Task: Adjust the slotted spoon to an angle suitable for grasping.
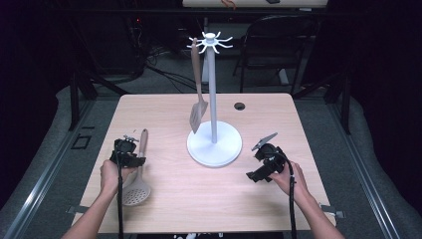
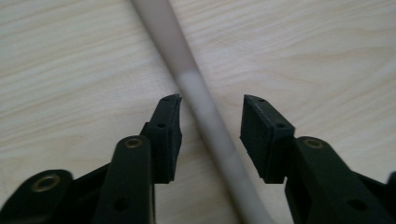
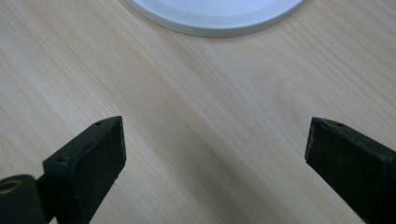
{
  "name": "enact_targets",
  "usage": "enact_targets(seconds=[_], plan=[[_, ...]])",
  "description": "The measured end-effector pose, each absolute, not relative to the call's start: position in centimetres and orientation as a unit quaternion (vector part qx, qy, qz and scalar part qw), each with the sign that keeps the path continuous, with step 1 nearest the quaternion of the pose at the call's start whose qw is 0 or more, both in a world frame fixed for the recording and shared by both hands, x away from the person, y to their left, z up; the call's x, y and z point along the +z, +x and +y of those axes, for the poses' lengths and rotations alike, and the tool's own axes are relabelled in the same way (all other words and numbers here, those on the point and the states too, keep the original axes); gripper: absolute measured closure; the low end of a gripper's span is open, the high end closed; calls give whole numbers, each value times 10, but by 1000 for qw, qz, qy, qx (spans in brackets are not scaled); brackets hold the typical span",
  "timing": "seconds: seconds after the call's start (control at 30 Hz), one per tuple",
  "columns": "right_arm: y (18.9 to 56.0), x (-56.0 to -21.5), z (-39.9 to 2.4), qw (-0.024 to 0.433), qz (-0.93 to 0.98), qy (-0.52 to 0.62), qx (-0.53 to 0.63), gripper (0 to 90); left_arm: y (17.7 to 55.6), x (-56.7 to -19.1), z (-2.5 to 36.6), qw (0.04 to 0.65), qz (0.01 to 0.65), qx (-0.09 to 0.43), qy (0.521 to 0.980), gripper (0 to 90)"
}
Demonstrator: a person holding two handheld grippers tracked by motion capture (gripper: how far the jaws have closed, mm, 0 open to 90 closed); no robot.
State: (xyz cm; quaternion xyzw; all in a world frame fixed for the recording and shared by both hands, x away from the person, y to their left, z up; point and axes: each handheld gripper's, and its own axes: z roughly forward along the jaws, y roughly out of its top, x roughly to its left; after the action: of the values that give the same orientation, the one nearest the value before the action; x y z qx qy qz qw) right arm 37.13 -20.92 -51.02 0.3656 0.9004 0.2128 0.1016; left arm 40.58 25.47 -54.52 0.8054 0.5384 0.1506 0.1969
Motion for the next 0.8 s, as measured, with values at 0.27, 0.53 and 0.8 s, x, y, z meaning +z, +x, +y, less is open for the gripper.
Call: enact_targets(seconds=[0.27,0.53,0.8], plan=[[371,-510,-211,102,898,370,215,48,410,-551,256,199,533,132,812,655],[370,-510,-210,103,898,370,216,49,412,-553,256,188,534,128,815,628],[370,-509,-211,104,898,370,215,51,413,-553,254,182,524,124,823,632]])
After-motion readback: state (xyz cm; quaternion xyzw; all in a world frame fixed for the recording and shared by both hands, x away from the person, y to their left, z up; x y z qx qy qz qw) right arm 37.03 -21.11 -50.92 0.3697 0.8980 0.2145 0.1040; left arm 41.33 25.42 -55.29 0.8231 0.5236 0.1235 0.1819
